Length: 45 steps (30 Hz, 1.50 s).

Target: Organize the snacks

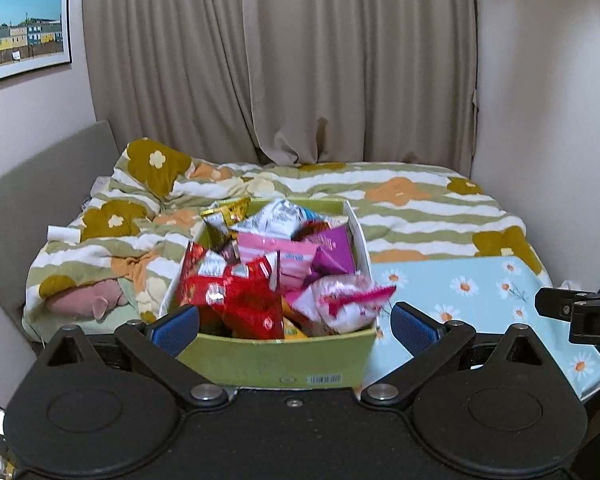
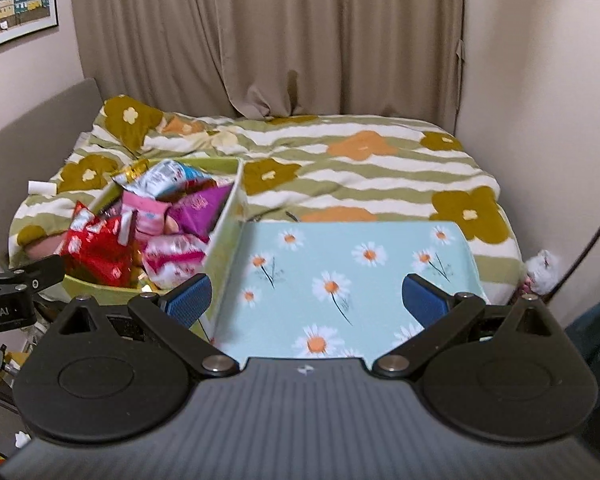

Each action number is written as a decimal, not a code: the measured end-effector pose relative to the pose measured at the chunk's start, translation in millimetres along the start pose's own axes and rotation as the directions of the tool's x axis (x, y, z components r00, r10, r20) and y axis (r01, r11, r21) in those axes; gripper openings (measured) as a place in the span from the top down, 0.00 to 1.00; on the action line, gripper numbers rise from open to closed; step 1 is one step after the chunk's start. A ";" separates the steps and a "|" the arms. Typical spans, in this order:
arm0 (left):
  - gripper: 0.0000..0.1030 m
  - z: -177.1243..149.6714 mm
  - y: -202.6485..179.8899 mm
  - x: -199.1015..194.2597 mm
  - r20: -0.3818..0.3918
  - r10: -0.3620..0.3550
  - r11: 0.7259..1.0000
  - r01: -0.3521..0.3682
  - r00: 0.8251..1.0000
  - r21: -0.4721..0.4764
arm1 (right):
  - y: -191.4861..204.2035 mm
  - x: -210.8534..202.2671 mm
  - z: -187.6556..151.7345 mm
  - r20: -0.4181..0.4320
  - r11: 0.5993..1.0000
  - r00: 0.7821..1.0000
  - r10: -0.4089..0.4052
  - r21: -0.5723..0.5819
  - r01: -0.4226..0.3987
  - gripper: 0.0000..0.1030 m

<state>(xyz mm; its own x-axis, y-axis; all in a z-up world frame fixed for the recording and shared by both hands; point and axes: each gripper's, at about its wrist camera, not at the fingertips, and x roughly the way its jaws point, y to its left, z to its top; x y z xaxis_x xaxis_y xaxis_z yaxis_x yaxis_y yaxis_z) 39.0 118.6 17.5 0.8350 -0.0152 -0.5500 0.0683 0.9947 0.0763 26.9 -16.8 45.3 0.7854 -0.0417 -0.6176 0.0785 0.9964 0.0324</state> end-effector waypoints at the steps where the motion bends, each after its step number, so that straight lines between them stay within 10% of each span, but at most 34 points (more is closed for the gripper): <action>1: 0.00 -1.5 -1.2 -0.7 -0.003 -0.001 1.000 0.001 1.000 0.001 | -1.2 -0.6 -2.4 -0.004 1.000 1.000 0.000 0.001 0.000 0.00; 45: 0.00 -2.2 -6.9 -6.2 -0.014 -0.013 1.000 0.013 1.000 0.000 | -2.2 2.8 -8.0 -0.036 1.000 0.999 -0.005 0.011 0.006 0.00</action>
<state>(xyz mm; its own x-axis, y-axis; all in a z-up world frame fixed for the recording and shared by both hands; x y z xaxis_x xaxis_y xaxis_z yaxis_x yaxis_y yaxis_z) 32.1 112.1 18.6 0.8264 -0.0271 -0.5624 0.0797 0.9944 0.0691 24.1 -18.6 37.2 0.7622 -0.0442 -0.6458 0.0895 0.9953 0.0375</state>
